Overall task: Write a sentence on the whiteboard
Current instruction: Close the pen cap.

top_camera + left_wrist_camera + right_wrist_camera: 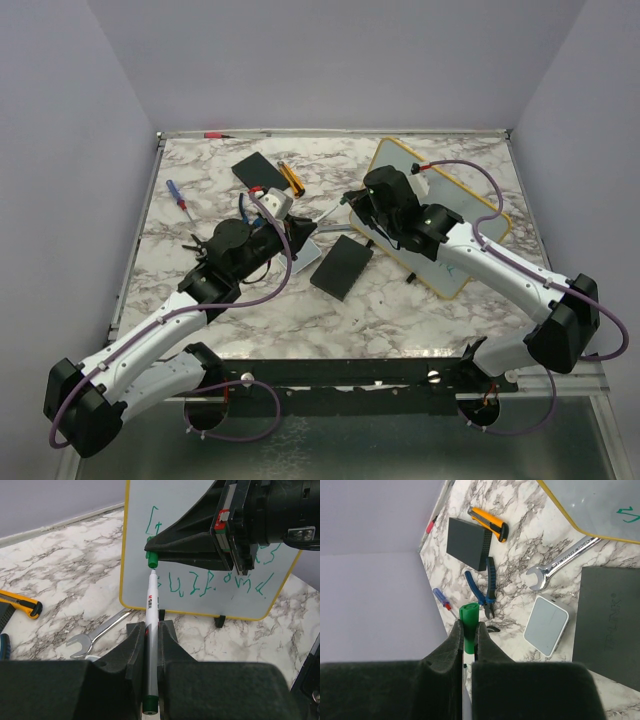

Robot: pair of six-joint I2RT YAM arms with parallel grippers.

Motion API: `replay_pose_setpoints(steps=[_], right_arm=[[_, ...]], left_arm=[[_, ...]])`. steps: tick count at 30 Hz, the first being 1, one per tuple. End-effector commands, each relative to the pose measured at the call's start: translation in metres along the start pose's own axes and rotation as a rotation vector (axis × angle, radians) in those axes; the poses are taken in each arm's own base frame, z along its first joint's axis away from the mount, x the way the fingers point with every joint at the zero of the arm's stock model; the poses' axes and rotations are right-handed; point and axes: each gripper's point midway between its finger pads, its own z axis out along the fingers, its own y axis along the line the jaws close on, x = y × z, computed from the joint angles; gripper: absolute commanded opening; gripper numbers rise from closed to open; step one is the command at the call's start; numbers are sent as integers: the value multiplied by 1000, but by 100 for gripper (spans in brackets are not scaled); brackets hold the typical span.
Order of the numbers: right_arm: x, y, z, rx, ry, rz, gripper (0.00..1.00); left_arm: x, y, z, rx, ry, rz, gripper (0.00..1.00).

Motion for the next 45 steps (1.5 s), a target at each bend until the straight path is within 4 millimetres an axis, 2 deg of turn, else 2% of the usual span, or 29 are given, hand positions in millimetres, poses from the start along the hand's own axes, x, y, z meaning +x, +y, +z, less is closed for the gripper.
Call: replay_pose_setpoints(steps=[1,16,45], right_arm=[[1,16,-2,-38,13,23,0],[14,20,-1,-62,72,41,0],[24,27,-2,-88,127,35,0]], left_arm=[[-4,3,2,-21,-22,-5,0],[-6,12,1,-74,-36,-13,0],[-6,9,2,-60,-49,-31,0]])
